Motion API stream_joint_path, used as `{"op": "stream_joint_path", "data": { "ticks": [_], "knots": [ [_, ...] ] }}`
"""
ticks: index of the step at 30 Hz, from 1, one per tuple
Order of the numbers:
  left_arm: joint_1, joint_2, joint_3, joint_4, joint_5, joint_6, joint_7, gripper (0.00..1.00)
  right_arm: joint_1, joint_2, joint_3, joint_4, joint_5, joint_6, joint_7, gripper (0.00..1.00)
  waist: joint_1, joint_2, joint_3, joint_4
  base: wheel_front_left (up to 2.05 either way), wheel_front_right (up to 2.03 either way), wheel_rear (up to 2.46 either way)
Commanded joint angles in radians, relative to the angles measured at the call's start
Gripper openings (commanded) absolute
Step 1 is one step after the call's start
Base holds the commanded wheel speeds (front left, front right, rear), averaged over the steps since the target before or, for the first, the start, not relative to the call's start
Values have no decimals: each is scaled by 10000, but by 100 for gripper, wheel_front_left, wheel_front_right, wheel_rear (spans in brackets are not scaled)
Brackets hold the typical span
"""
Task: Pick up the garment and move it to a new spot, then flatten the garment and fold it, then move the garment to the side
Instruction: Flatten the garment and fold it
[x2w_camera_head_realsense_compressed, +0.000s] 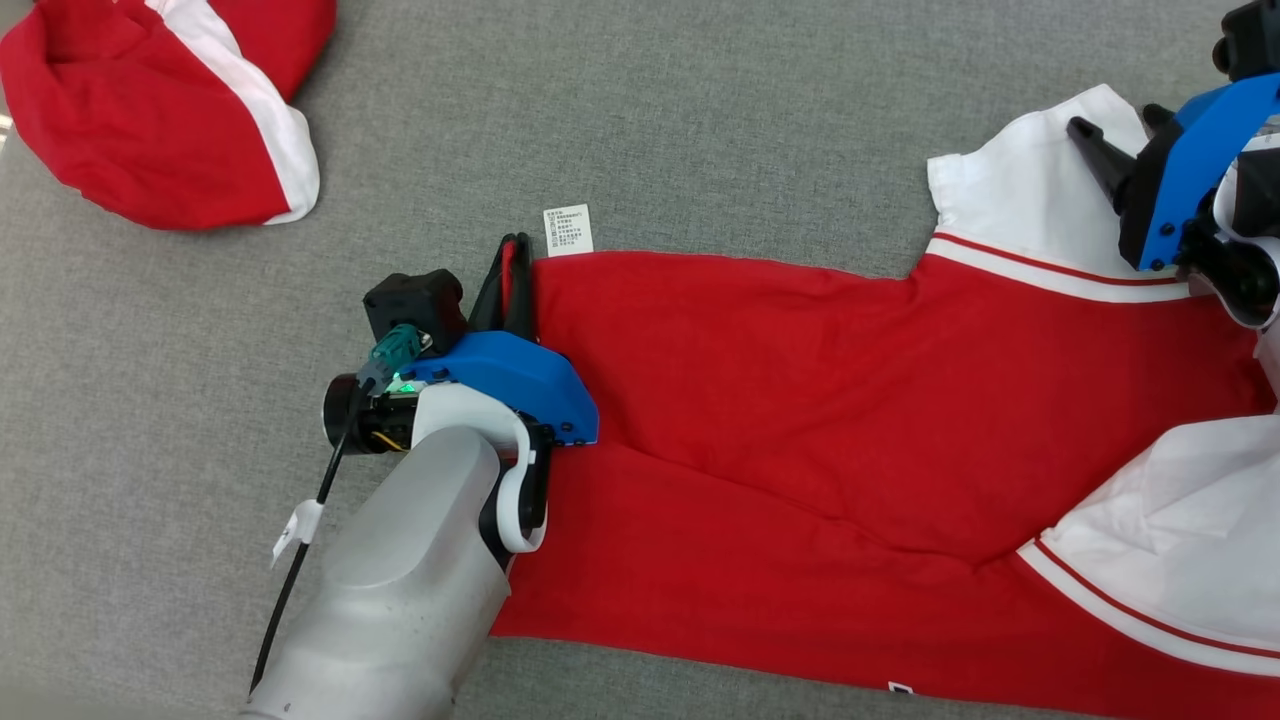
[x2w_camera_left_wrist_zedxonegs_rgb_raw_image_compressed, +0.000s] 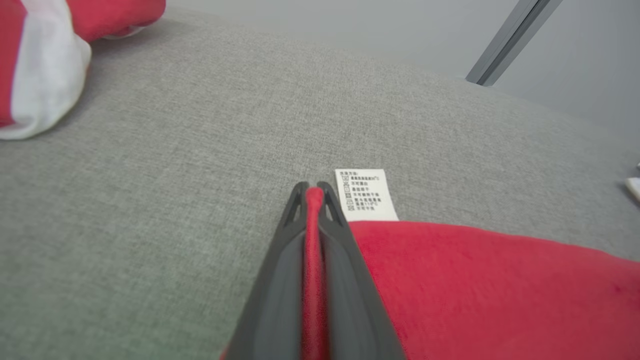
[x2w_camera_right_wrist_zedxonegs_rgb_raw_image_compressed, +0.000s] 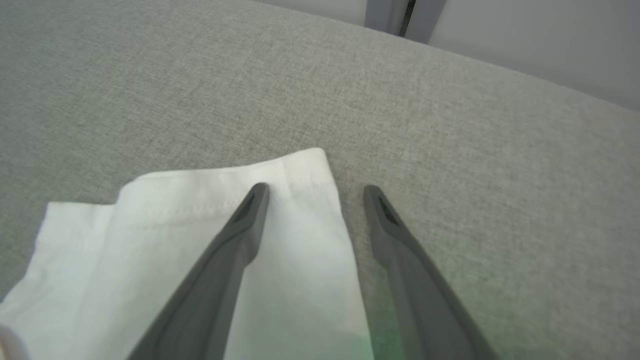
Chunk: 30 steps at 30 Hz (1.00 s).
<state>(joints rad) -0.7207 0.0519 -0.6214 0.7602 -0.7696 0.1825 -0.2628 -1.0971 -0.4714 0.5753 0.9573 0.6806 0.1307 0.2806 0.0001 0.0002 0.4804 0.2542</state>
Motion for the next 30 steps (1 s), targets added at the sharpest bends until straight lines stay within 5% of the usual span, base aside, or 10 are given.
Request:
{"op": "stream_joint_path", "data": {
  "ticks": [1, 2, 7, 18, 30],
  "knots": [
    [-152, -16, -54, -102, -37, 93, -24, 0, -26, -8, 238, 66, 95, 2, 120, 46, -1, -2, 42, 29, 0, 0, 0],
    [-154, -16, -85, -130, -74, 130, -24, 0, -49, -50, 310, 34, 125, 2, 16, 0, -1, -2, 52, 28, 0, 0, 0],
    [-151, -18, 447, -525, 282, 283, -25, 0, -530, -385, 290, 86, -146, 2, -1562, 0, -1, -2, 24, -58, 0, 0, 0],
    [656, -12, 2836, -1688, 2387, 54, -27, 0, -308, 87, 120, 88, 327, 2, -4885, 0, -1, -2, -653, -1104, 0, 0, 0],
    [2089, 111, 4677, -937, 3698, -597, -27, 0, 2607, 88, 675, -2730, 2148, 2, -5458, 0, -1, -2, -1861, -2417, 0, 0, 0]
  ]
}}
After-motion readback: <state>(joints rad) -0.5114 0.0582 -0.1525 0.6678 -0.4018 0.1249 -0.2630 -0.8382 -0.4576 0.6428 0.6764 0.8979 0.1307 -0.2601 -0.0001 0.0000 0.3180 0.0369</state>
